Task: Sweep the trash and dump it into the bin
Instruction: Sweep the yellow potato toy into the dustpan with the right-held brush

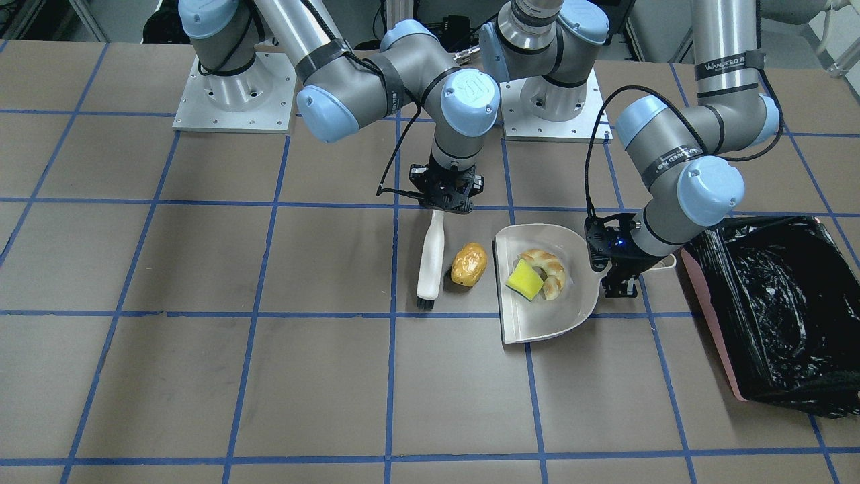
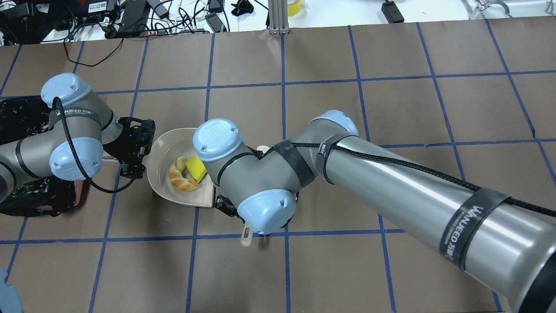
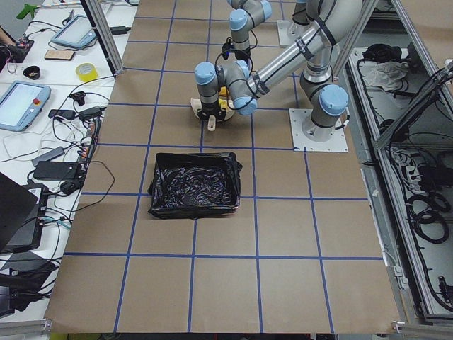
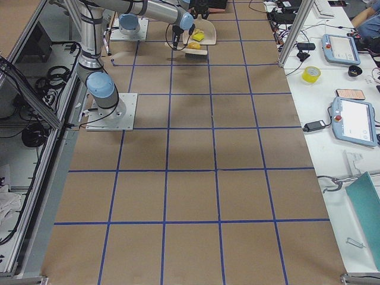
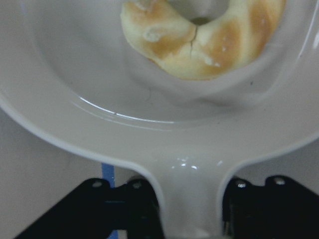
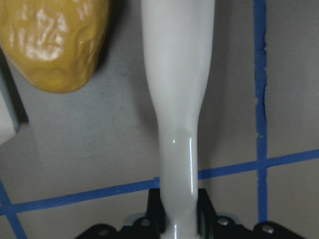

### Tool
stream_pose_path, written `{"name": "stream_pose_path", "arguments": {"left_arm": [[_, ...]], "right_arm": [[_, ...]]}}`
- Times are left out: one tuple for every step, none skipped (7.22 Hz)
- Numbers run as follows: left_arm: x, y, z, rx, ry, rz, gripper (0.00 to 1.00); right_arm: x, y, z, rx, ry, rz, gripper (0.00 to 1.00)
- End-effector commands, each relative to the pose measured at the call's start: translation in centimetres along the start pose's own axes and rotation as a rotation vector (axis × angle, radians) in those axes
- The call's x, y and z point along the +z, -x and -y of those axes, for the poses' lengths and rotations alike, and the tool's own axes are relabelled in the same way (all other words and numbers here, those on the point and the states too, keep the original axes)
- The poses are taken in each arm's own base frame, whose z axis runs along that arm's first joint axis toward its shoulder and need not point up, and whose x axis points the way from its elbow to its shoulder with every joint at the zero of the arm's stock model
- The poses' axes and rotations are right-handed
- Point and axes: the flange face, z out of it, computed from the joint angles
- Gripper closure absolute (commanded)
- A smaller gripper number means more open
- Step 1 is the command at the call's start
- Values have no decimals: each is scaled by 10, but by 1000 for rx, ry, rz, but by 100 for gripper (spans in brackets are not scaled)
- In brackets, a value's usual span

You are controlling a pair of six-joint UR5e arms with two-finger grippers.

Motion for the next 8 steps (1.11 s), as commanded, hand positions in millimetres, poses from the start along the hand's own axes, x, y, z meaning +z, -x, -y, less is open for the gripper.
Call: {"name": "stream_pose_path", "arguments": {"left_arm": [[0, 0, 0, -2, 0, 1, 100], [1, 1, -1, -5, 0, -1, 100], [3, 0, -1, -5, -2, -5, 100], [4, -1, -1, -4, -3, -10, 100], [2, -1, -1, -3, -2, -5, 100], [1, 0, -1, -5, -1, -2, 100], [-4, 3, -2, -3, 1, 10, 100], [-7, 5, -9, -4, -7, 23, 100]], "right_arm": [[-3, 30, 0, 78, -1, 105, 100], [-15, 50, 0, 102, 17, 156, 100], [-22, 75, -5, 112, 16, 177, 100], [-29, 95, 1, 151, 9, 195, 100], [-35, 108, 1, 151, 18, 219, 100], [-37, 109, 2, 154, 21, 215, 100], [-43, 111, 1, 159, 25, 228, 100], [-43, 109, 0, 163, 33, 200, 100]]}}
